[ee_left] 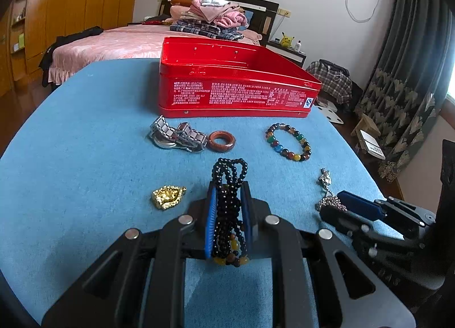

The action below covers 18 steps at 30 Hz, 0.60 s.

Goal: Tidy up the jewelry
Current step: 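Close the right tool on the silver chain pendant while the left tool holds the black necklace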

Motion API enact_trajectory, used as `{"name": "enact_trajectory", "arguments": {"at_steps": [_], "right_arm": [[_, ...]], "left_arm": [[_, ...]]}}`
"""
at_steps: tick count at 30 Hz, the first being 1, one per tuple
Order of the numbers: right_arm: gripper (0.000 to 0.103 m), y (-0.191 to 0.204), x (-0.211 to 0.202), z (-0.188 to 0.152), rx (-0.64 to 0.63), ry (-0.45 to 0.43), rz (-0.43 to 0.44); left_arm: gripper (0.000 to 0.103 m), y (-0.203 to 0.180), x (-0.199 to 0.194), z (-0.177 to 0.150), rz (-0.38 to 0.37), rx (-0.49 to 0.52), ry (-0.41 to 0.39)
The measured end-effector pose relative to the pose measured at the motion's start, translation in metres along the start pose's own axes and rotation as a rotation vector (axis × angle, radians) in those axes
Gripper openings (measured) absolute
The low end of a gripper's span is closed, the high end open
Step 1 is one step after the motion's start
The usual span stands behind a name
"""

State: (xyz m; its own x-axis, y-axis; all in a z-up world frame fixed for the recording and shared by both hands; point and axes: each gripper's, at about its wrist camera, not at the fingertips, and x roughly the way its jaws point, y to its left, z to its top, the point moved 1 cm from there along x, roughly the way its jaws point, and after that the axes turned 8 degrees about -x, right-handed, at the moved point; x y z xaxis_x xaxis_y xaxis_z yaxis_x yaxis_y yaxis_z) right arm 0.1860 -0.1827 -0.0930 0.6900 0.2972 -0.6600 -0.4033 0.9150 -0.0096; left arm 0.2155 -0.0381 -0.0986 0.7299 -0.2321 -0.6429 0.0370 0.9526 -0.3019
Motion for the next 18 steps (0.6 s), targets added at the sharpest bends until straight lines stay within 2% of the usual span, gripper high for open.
{"name": "enact_trajectory", "arguments": {"at_steps": [5,7,8,9,18], "right_arm": [[0.037,0.003,0.002,-0.007,-0.035,-0.028,-0.019],[0.031,0.002,0.002,-0.007,-0.032,-0.033,-0.028],[0.023,0.001,0.002,-0.006,-0.026,-0.031,-0.025],[0.022,-0.002,0.002,-0.006,-0.009,-0.033,-0.017],[0.02,-0.019,-0.015,0.004,0.12,-0.085,0.067]], "left_arm": [[0.015,0.0,0.0,0.0,0.0,0.001,0.0],[0.015,0.001,0.0,0.0,0.0,-0.001,0.0],[0.015,0.0,0.0,0.0,-0.001,-0.001,0.0],[0.015,0.001,0.0,0.0,-0.001,0.0,-0.001],[0.015,-0.003,-0.002,0.004,-0.005,0.001,-0.013]]}}
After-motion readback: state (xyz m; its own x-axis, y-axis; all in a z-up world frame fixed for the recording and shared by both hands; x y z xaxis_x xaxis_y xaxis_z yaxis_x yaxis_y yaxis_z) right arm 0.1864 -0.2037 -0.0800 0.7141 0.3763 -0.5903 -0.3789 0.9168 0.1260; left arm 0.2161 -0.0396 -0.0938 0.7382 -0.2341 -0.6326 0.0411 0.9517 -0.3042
